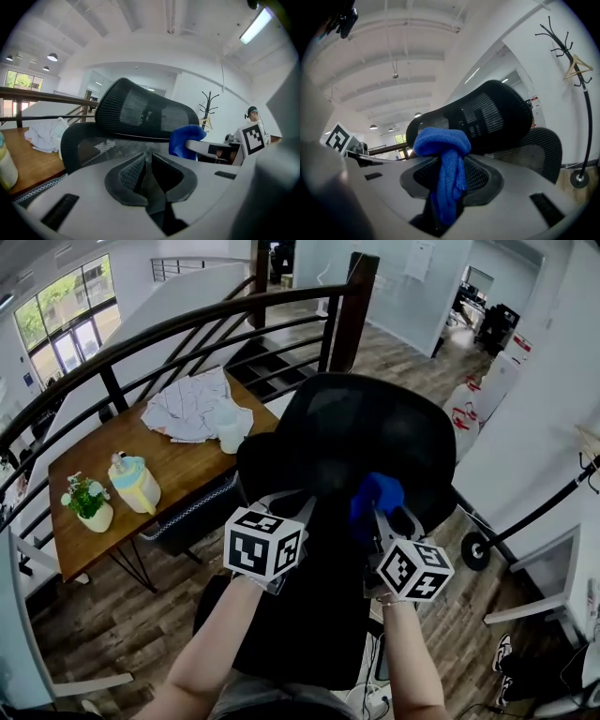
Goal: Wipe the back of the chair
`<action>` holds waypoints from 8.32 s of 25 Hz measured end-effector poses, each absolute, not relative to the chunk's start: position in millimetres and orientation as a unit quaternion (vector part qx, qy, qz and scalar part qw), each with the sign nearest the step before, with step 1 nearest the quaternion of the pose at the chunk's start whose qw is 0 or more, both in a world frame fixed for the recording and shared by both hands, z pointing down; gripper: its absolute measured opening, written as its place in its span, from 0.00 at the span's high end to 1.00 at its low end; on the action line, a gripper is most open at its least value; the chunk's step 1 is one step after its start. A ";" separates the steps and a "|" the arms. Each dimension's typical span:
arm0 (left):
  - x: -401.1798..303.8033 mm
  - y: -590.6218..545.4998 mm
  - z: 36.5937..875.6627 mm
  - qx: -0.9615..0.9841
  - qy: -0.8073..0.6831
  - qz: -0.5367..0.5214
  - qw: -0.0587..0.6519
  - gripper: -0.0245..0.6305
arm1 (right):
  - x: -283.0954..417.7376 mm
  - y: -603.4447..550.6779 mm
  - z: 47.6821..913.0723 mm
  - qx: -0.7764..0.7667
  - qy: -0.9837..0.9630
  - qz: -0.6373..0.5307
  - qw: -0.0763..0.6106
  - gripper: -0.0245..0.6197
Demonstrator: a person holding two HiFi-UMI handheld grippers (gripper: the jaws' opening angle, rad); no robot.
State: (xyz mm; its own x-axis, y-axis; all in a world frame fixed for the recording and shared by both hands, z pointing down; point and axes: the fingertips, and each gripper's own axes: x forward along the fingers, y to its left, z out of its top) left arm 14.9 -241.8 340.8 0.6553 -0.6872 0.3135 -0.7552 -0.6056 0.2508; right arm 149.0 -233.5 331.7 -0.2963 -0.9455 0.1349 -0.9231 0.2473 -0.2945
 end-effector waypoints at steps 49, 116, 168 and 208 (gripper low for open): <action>-29.0 -291.4 418.5 0.872 -0.401 0.097 0.261 0.91 | 29.1 -315.4 398.0 -0.494 0.842 -0.215 -0.026 0.74; 91.7 -237.8 443.9 0.903 -0.287 0.137 0.290 0.91 | 205.9 -212.7 405.2 -0.651 0.720 -0.239 0.037 0.73; -50.5 -268.3 496.4 0.841 -0.401 0.148 0.332 0.91 | 36.0 -287.7 480.7 -0.524 0.804 -0.271 -0.074 0.73; 171.3 -222.3 508.4 0.904 -0.218 0.216 0.297 0.91 | 306.9 -215.2 512.7 -0.702 0.643 -0.307 -0.027 0.73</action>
